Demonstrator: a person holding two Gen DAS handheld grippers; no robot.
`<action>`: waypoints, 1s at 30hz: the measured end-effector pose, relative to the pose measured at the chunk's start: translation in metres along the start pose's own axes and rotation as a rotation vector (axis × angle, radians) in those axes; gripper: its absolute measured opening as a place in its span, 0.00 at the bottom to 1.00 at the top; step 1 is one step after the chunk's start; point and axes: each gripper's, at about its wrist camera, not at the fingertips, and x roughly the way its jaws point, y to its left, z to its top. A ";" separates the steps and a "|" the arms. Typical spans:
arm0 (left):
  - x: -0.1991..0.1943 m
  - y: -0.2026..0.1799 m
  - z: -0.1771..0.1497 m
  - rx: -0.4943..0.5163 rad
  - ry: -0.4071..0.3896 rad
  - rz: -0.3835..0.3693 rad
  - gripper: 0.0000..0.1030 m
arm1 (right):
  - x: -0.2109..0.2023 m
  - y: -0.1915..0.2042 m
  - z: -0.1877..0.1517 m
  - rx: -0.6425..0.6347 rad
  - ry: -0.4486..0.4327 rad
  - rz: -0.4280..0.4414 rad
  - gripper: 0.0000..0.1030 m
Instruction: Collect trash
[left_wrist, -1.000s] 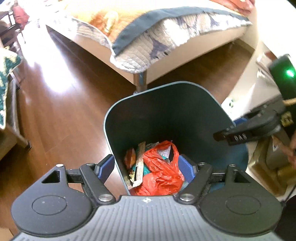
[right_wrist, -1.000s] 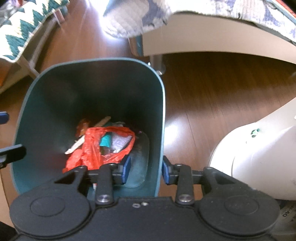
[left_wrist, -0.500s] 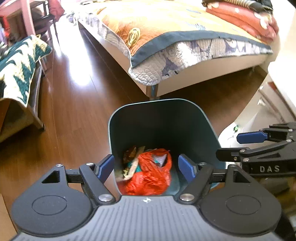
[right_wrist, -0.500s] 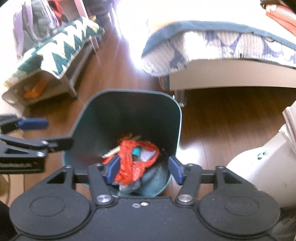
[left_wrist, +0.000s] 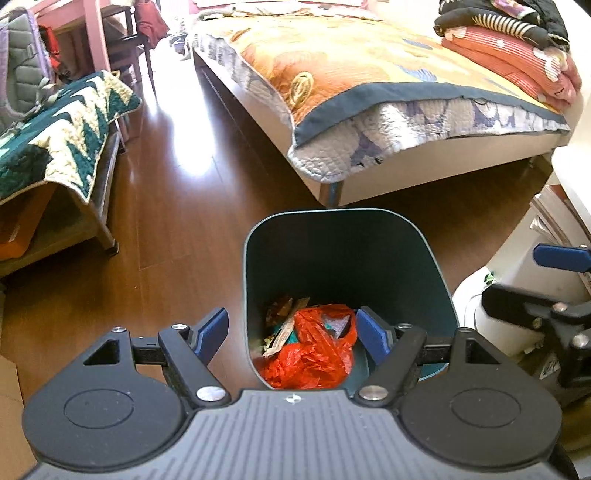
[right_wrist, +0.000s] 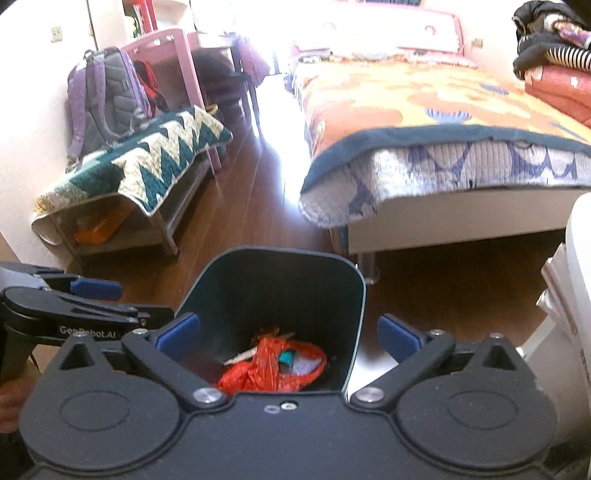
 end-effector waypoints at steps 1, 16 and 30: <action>0.000 0.002 -0.002 -0.009 0.001 -0.002 0.74 | 0.000 0.000 0.000 0.000 -0.002 0.002 1.00; 0.001 0.016 -0.019 -0.082 0.024 0.000 0.74 | 0.002 0.018 -0.017 -0.008 -0.023 -0.021 1.00; -0.008 0.009 -0.022 -0.064 -0.015 0.041 0.74 | -0.003 0.018 -0.025 -0.003 -0.030 -0.023 1.00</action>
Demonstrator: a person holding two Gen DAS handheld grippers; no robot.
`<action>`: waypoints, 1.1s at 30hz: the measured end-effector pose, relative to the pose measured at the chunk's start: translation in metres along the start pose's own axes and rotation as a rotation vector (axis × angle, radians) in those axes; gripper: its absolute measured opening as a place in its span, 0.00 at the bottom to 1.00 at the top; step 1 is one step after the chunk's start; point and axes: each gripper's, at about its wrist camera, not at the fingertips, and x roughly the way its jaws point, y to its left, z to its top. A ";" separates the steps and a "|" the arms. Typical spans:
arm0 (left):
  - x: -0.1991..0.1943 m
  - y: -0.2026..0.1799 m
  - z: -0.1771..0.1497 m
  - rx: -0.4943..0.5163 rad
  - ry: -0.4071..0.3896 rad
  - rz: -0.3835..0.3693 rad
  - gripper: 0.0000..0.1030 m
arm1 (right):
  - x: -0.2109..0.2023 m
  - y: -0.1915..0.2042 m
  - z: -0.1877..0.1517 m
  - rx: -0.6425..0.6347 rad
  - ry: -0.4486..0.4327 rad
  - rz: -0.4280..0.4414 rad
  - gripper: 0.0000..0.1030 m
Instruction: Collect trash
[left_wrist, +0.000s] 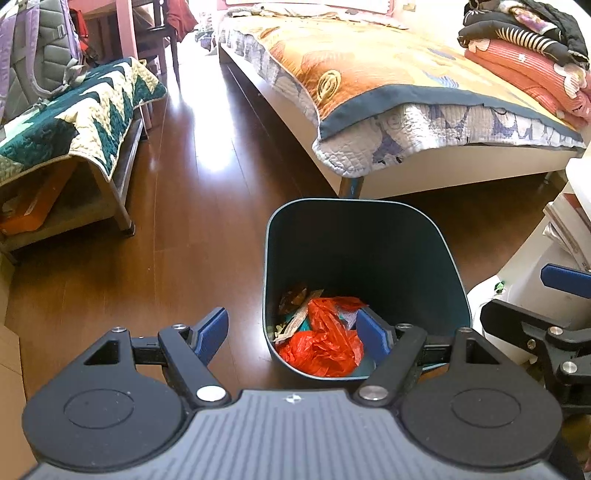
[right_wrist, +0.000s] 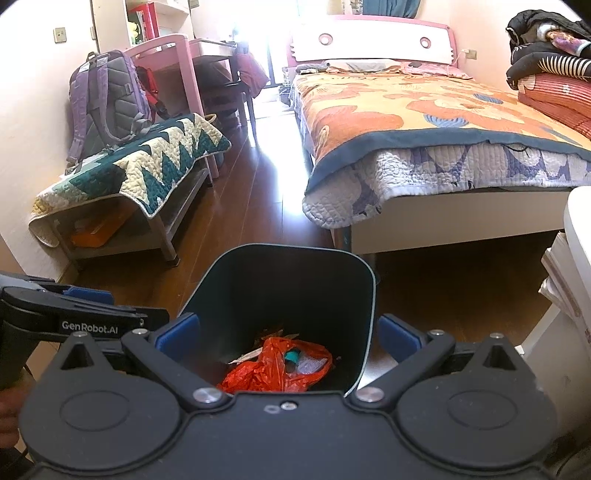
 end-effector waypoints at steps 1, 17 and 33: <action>-0.001 0.000 0.000 -0.001 -0.001 0.005 0.74 | 0.000 -0.001 0.000 0.003 0.001 0.000 1.00; -0.004 0.003 -0.008 -0.023 0.009 0.012 0.74 | 0.001 0.002 -0.003 -0.003 0.011 0.005 1.00; -0.004 0.009 -0.010 -0.035 0.017 0.015 0.74 | 0.004 0.002 -0.003 0.011 0.018 -0.003 1.00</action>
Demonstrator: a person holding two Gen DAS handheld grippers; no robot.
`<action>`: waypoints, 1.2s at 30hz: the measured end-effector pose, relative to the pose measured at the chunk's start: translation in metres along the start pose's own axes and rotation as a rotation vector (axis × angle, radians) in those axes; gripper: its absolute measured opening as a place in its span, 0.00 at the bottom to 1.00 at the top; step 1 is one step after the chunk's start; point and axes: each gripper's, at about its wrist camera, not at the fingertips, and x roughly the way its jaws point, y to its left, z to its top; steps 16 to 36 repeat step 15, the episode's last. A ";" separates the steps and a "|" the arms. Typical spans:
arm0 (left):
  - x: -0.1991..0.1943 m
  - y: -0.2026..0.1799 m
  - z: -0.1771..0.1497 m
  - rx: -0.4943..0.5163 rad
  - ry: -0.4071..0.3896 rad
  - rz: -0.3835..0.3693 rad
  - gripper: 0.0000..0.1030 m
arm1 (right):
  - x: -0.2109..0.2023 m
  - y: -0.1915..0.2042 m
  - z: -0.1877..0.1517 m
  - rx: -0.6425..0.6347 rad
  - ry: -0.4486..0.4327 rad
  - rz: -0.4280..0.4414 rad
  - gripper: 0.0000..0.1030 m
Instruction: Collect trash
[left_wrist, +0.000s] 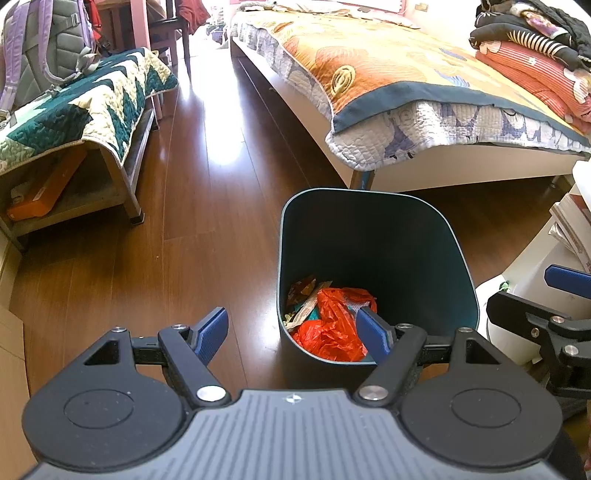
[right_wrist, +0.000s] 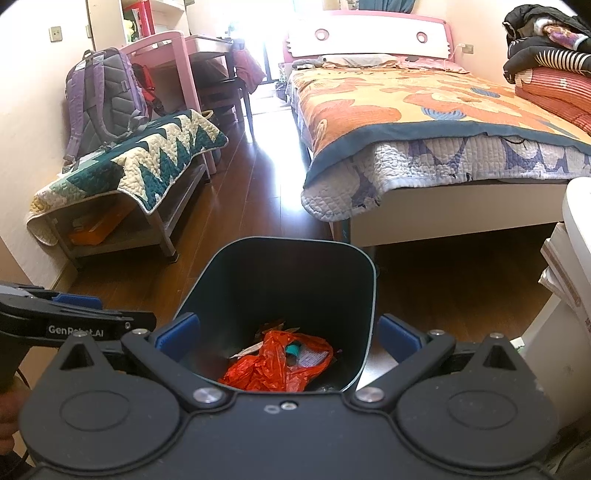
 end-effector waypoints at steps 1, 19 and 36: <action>0.000 0.000 0.000 0.000 0.000 0.000 0.74 | 0.000 0.001 0.000 -0.002 0.002 0.000 1.00; 0.005 0.002 0.002 0.006 0.019 -0.014 0.74 | 0.005 0.003 0.002 0.004 0.009 -0.006 1.00; 0.005 0.002 0.002 0.006 0.019 -0.014 0.74 | 0.005 0.003 0.002 0.004 0.009 -0.006 1.00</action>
